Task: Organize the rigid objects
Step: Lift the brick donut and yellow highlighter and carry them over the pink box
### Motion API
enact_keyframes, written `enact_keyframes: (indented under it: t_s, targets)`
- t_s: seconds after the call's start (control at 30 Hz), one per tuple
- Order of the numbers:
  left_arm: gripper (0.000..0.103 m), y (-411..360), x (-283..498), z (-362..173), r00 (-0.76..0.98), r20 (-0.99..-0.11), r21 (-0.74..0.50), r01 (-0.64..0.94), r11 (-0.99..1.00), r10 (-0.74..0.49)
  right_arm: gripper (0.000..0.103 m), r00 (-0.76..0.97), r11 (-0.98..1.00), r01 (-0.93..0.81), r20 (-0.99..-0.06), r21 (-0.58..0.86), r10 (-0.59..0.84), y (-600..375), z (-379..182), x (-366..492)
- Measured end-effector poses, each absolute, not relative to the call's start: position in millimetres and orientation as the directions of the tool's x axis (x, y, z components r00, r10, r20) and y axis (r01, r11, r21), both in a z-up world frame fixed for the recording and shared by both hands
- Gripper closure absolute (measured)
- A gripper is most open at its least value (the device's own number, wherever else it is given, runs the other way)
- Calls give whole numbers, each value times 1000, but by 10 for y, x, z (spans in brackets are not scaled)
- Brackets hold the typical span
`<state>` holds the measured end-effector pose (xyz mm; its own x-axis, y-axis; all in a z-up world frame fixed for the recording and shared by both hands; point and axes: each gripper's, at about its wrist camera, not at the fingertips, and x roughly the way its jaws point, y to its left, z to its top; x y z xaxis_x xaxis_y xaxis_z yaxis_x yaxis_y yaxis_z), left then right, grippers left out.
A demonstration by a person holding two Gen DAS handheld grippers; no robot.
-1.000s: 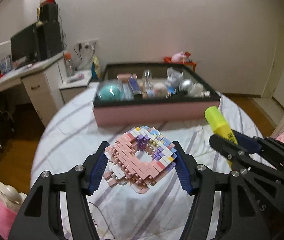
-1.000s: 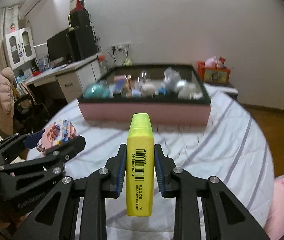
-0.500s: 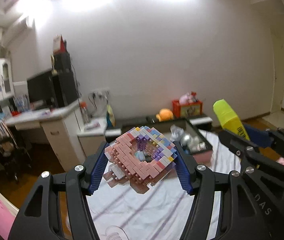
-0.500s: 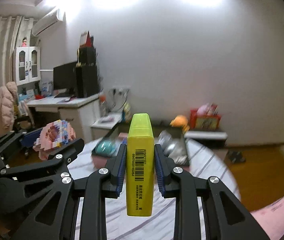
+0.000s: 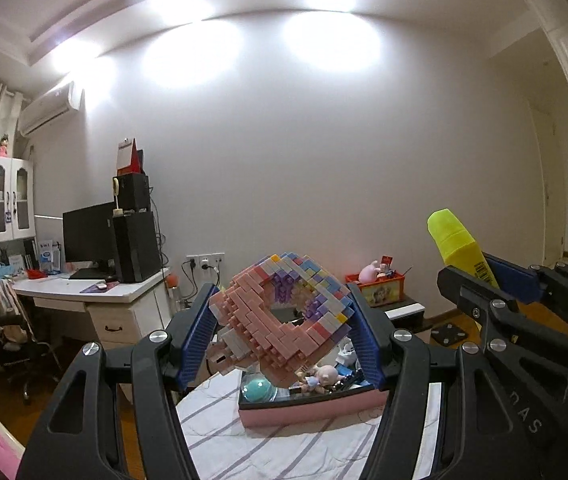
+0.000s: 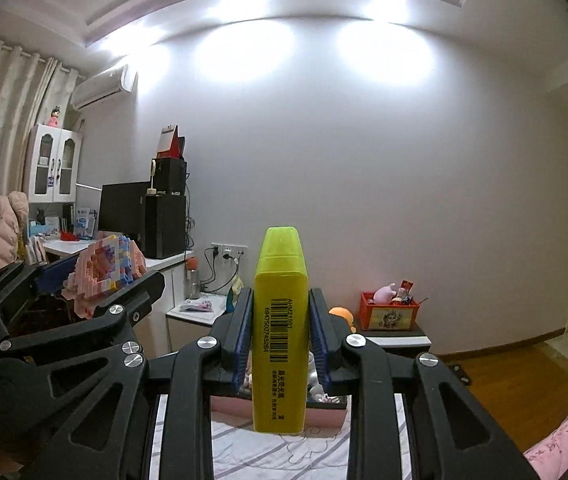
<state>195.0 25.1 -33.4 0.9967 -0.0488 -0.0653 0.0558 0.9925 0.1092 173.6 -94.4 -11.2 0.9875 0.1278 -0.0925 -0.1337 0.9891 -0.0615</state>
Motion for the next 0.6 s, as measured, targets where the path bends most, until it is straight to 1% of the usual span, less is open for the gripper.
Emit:
enact_keyframes:
  t_s: [0.23,0.37,0.5,0.6]
  targets:
    - [39,204,2093,-360,997,-71,110,48,993,-41,76,988,989,-129,-100,-72,122,-906,-102,1868]
    - [39,170,2272,-421,996,-88,125,44,991,-33,76,986,988,-130,-113,-77,121,-879,-155,2035]
    - [39,121,2631,-516,992,-120,154,43,987,-25,76,983,988,-132,-138,-85,120,-895,-249,2296]
    - [39,116,3026,-587,986,-167,171,57,984,-28,76,978,987,-129,-177,-101,110,-883,-324,2623]
